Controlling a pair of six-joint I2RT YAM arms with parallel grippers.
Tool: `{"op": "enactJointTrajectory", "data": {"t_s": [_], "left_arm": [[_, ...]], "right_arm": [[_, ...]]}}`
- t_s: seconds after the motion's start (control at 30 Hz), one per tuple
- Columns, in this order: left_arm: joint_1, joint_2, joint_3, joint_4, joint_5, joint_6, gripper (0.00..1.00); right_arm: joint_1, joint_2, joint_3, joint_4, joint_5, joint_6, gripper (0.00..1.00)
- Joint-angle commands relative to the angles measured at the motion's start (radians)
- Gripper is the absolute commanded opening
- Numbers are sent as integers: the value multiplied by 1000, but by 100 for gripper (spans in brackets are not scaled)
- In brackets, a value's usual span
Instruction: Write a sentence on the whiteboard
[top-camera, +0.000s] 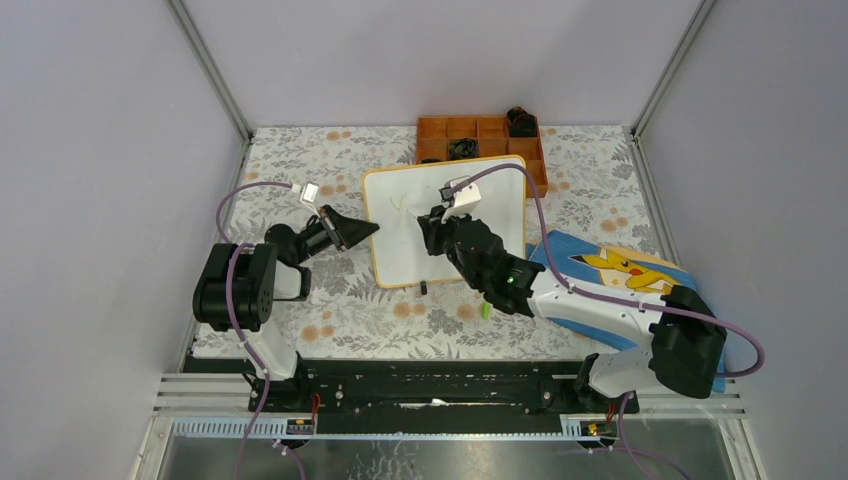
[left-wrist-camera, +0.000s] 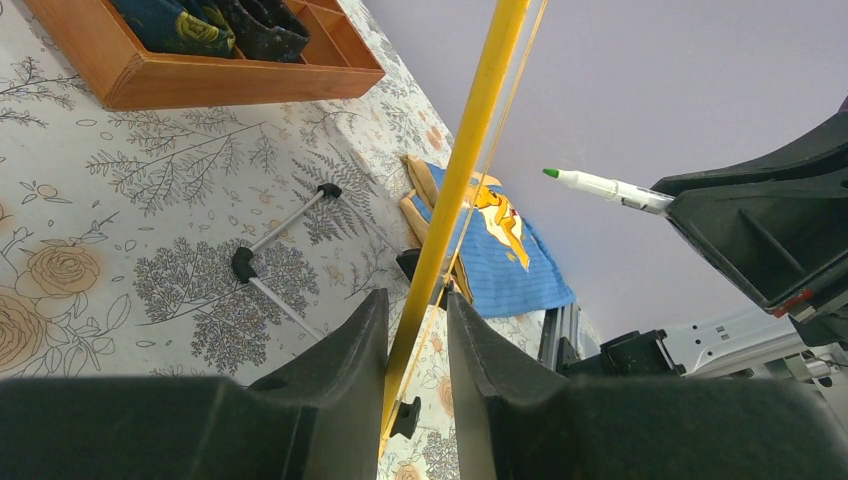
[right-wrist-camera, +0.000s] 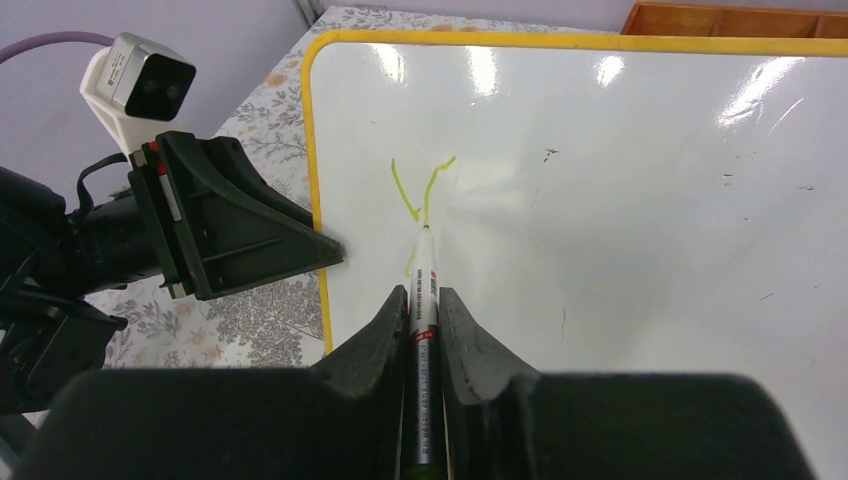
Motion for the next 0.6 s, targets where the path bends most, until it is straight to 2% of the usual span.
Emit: {"op": "enactJointTrajectory", "data": {"t_s": [0.0, 0.57], "left_arm": [[-7, -14, 0, 44, 2, 11, 33], [-9, -14, 1, 37, 2, 14, 33]], "right_arm": [[-3, 16, 40, 43, 54, -27, 0], [-19, 108, 85, 31, 39, -24, 0]]}}
